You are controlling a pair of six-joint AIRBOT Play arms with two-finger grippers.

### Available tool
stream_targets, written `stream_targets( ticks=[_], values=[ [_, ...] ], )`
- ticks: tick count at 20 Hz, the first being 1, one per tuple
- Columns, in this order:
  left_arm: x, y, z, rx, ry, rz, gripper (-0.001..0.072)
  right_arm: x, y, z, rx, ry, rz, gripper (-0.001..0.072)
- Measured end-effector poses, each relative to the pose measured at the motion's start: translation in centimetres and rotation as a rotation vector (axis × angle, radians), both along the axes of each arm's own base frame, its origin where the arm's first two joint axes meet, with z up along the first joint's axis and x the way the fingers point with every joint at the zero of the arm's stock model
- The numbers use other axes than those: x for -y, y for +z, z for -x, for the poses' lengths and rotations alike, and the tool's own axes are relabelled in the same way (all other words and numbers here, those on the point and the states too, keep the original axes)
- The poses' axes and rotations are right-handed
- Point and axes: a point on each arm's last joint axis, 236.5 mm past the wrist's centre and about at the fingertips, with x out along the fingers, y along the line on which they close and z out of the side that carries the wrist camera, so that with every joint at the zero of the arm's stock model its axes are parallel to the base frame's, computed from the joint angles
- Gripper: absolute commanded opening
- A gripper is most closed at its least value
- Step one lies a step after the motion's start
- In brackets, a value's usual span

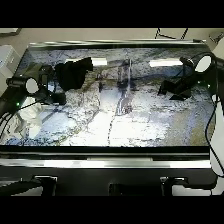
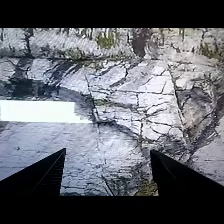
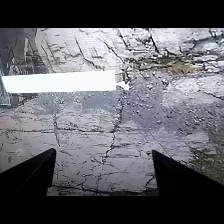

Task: Fold the clothes and pants, and hang the long-sleeved shirts on hangers.

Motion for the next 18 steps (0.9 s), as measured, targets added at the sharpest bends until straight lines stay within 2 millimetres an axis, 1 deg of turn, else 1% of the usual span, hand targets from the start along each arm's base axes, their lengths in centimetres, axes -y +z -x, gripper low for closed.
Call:
stream_targets(
  ticks=[14,16,18],
  values=[
    [0.1,0.0,-0.1,0.004,0.003,0.003,0.0565,0.0,0.0,0.0,0.0,0.0,0.0,0.0675],
    [0.3,0.4,-1.0,0.047,0.007,0.013,0.0565,0.0,0.0,-0.1,0.003,-0.001,0.0,0.0674],
    [0.6,1.1,-2.6,0.119,0.009,0.028,0.0564,0.1,0.2,-1.0,0.04,-0.01,0.001,0.0674]
  ],
)
